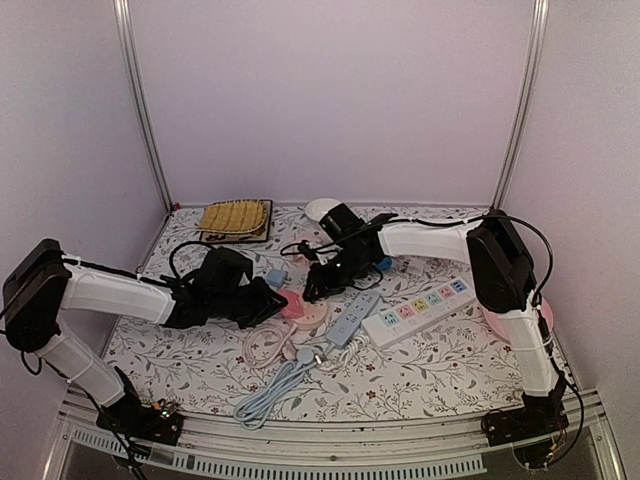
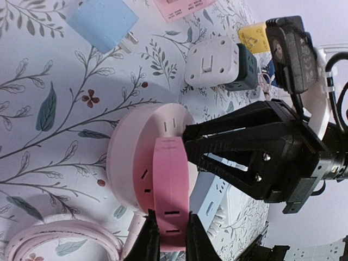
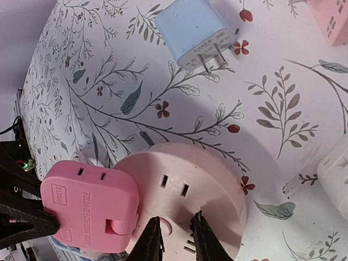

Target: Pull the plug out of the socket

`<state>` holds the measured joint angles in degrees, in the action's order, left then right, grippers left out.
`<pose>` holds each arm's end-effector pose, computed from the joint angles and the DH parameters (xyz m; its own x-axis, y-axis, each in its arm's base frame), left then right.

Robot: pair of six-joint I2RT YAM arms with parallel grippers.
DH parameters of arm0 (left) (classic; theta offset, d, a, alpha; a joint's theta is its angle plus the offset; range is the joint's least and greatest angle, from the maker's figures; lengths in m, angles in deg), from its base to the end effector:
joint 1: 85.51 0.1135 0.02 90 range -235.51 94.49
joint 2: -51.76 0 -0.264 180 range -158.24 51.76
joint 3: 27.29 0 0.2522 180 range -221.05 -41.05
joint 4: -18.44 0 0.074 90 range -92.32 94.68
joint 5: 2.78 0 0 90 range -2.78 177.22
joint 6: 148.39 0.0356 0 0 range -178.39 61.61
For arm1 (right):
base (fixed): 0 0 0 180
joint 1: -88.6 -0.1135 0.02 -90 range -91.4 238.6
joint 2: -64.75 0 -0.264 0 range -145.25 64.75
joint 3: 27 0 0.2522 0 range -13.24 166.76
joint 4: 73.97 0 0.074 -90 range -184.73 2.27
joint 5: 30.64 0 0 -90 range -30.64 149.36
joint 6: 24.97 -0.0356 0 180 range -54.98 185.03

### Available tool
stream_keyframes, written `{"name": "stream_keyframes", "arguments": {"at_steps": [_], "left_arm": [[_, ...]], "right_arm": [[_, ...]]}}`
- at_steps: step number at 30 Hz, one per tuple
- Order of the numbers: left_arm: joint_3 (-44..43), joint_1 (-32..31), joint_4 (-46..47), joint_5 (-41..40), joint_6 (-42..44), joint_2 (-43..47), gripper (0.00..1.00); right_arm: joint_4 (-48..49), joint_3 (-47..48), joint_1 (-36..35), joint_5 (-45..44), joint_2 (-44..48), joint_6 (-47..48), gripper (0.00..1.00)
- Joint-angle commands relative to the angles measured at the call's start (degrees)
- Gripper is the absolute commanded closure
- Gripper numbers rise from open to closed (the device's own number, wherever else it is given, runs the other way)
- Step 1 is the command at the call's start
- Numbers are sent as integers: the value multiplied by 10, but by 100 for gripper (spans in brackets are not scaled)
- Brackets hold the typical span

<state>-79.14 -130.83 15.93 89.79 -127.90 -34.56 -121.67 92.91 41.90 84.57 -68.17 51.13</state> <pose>0.2088 -0.2134 0.1683 -0.8370 -0.4844 -0.2544 -0.1387 0.6376 -0.7577 0.3301 0.3724 0.1574 -0.7731 -0.5035 -0.3857 -0.6342 0.6076 0.4781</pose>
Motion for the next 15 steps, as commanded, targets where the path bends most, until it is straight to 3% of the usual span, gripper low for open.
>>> {"name": "stream_keyframes", "arguments": {"at_steps": [1,15], "left_arm": [[10,7,112,41,20,42,100],[22,21,170,81,3,29,100]], "right_arm": [[-48,-13,1,-43,-50,6,78],[-54,-2,1,-53,-53,8,78]]}}
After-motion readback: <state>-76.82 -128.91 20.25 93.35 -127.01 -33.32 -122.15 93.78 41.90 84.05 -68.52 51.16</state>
